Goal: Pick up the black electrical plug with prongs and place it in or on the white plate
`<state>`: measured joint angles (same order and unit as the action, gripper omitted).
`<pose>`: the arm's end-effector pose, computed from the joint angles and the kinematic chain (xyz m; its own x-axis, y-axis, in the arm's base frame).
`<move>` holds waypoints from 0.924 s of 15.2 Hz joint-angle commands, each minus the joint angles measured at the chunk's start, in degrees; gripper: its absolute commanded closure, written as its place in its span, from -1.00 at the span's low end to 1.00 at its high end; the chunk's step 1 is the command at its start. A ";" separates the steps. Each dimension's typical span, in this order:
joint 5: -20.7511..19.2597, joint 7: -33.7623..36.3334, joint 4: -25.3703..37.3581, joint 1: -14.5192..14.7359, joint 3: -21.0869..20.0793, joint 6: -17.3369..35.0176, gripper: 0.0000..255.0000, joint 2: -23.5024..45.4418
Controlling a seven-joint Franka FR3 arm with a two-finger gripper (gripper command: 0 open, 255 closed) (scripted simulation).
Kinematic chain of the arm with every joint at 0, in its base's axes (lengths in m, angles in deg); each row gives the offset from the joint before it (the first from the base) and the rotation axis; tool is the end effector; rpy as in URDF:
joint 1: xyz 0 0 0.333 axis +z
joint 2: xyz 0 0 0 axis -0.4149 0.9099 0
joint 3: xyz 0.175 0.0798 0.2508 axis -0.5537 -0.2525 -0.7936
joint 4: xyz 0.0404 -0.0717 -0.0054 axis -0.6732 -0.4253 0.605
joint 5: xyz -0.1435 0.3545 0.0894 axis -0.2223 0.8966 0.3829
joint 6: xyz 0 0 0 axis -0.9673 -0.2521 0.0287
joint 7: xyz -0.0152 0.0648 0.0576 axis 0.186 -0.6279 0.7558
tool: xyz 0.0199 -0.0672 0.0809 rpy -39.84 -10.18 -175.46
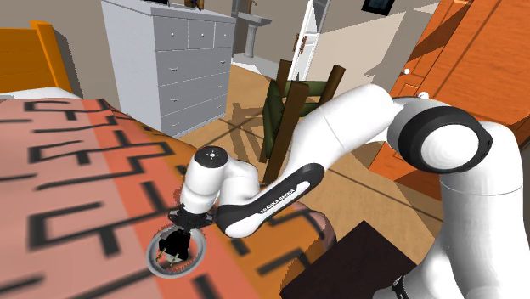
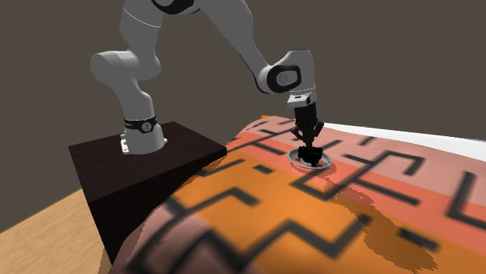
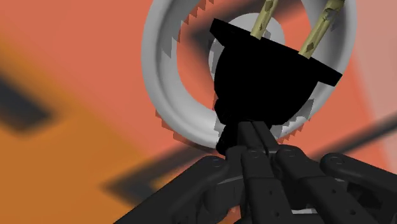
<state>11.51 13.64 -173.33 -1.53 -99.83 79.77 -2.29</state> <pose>0.5075 0.4108 0.2106 0.8319 -0.5362 0.1427 -0.5121 -0.8410 -0.1746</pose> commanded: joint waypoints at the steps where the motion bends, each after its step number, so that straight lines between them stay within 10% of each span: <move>1: 0.00 0.00 0.00 0.00 0.00 0.00 1.00 0.00; 2: 0.00 0.00 0.00 0.00 0.00 0.00 -1.00 0.00; 5: 11.79 -9.37 21.00 -4.45 -6.44 -20.10 -1.00 13.34; 14: 10.66 -8.82 22.24 -3.35 -5.34 -17.09 -1.00 17.57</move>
<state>22.21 4.79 -151.09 -4.91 -105.22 62.50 15.13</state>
